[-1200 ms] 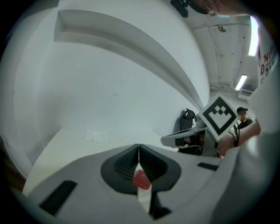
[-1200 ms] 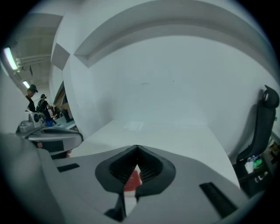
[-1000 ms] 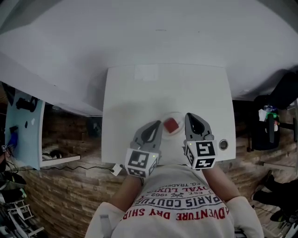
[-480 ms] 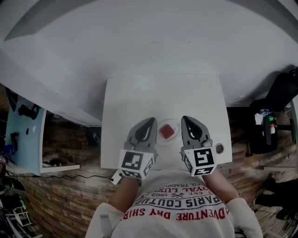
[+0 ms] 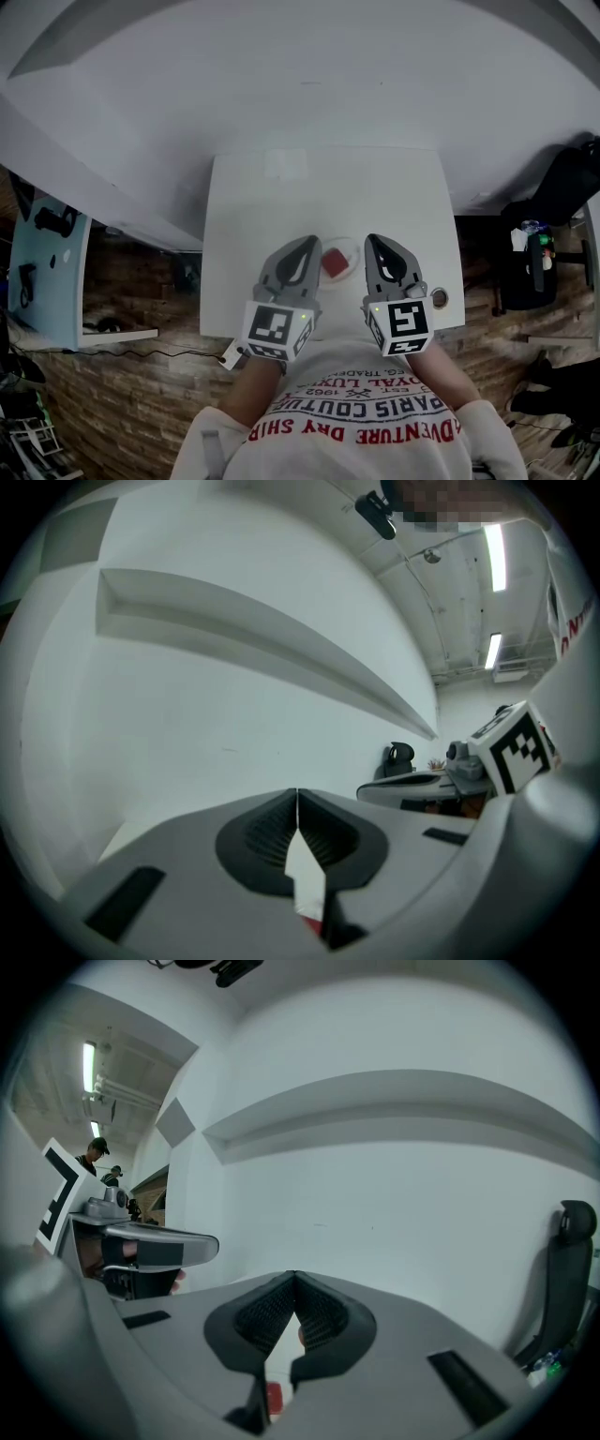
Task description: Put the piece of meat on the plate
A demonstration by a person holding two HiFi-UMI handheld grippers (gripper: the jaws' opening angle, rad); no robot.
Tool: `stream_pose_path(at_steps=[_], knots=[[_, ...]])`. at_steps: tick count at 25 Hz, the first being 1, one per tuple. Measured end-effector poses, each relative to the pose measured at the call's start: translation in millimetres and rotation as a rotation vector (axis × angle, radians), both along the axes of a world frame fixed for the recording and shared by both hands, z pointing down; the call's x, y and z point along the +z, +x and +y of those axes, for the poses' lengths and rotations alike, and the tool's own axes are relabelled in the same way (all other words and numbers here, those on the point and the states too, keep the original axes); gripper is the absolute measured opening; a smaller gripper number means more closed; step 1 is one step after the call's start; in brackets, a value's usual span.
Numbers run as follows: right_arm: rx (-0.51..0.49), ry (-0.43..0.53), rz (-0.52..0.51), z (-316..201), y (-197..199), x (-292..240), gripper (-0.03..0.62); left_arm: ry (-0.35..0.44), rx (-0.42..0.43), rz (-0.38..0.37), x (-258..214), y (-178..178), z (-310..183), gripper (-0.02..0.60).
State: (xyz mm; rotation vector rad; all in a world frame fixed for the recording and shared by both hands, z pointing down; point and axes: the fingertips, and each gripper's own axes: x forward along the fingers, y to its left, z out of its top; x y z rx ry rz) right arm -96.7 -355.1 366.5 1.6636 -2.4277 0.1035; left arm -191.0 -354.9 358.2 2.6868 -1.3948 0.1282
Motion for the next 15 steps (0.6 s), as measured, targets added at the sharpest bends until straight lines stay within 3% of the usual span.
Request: stream_pose_path(at_steps=[7, 15], knots=[[0.013, 0.002, 0.063, 7.0, -0.9, 6.4, 0.012, -0.004, 0.002, 0.002, 2.0, -1.4, 3.4, 0.008], [-0.005, 0.011, 0.049, 8.3, -9.3, 6.3, 0.012, -0.025, 0.011, 0.007, 10.0, -2.2, 6.6, 0.008]])
